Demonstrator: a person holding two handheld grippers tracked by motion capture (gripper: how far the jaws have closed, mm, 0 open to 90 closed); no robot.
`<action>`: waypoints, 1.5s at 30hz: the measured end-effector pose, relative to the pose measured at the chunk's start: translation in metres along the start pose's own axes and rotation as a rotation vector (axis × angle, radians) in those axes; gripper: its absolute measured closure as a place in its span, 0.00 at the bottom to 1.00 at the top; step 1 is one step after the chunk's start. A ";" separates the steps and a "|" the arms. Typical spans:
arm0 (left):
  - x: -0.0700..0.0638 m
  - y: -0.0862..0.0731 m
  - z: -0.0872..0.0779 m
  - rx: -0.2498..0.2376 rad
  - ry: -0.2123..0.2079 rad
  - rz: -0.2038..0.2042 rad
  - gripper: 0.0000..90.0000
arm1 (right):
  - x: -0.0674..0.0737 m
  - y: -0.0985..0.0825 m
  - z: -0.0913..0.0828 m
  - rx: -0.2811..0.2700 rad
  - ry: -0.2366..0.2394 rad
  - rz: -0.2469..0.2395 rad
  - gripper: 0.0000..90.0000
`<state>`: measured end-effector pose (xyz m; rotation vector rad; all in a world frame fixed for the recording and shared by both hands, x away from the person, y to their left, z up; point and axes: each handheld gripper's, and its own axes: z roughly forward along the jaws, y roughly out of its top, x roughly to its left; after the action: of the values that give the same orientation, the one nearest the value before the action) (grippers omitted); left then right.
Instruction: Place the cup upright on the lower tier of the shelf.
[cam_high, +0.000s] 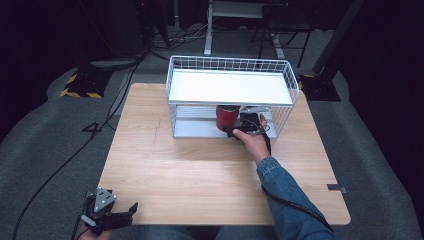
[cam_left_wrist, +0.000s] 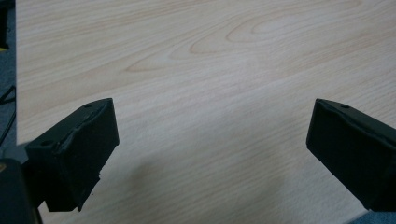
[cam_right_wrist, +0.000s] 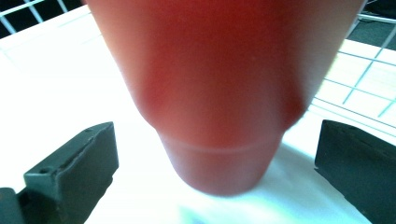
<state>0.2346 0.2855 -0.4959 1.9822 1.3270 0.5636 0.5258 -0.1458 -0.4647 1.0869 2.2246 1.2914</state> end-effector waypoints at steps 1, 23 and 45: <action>-0.001 0.002 0.001 0.000 -0.005 0.006 0.03 | 0.000 0.000 -0.004 0.002 -0.002 -0.006 0.00; -0.013 0.028 0.025 -0.002 -0.064 0.074 0.04 | 0.011 -0.011 -0.082 0.023 0.077 -0.057 0.00; -0.022 0.047 0.040 0.008 -0.102 0.109 0.06 | 0.010 -0.046 -0.184 0.027 0.118 -0.086 0.00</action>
<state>0.2822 0.2415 -0.4884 2.0714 1.1666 0.5010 0.3849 -0.2581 -0.4061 0.9361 2.3531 1.3244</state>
